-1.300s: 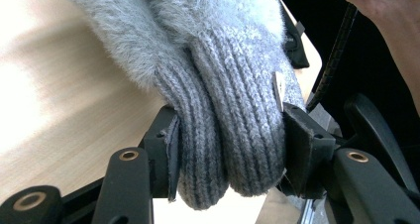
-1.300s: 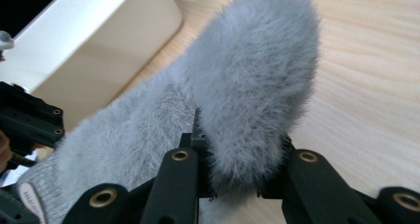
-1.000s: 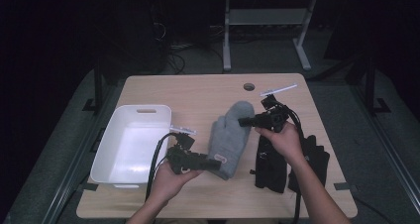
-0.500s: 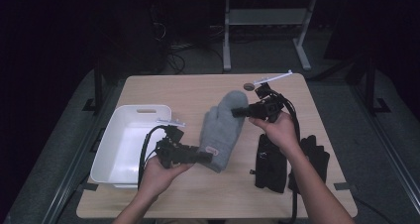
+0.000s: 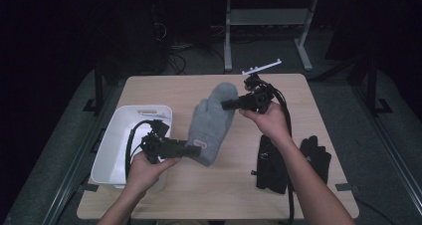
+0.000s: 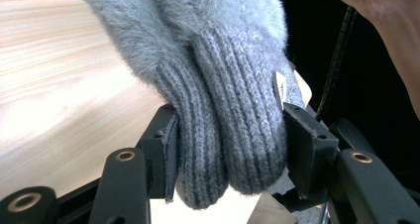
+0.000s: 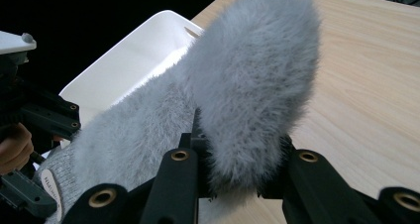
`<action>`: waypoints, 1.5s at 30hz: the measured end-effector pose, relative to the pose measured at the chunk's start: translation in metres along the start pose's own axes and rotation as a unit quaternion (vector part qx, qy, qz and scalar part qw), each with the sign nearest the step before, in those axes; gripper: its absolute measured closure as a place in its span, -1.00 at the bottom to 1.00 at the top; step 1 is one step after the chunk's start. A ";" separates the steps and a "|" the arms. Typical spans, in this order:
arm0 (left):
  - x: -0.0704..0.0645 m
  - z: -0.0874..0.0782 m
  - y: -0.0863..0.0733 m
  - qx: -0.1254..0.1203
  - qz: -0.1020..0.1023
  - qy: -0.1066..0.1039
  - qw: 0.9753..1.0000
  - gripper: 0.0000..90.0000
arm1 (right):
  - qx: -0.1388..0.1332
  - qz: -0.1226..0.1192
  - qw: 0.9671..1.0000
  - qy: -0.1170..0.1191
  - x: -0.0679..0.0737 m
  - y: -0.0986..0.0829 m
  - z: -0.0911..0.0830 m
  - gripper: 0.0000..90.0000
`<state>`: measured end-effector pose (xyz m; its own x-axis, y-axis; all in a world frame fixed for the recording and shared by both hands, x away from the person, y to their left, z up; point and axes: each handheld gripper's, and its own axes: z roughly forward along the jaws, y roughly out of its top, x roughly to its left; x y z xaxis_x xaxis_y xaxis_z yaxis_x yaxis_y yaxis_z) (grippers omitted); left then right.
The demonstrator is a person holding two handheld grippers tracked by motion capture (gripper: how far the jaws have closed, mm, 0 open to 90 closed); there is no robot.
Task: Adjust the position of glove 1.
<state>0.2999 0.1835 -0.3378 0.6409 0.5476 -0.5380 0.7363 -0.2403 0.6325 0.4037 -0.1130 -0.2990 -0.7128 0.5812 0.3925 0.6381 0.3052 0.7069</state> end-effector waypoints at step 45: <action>0.031 -0.071 -0.017 -0.043 -0.021 0.038 0.998 0.00 | 0.017 -0.053 0.998 0.030 0.050 0.060 0.057 0.65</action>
<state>0.2921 0.2614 -0.3262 0.5897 0.6157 -0.5227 0.7382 -0.1484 0.6580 0.4227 -0.0225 -0.2703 -0.7921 0.4989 0.3518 0.5670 0.3877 0.7268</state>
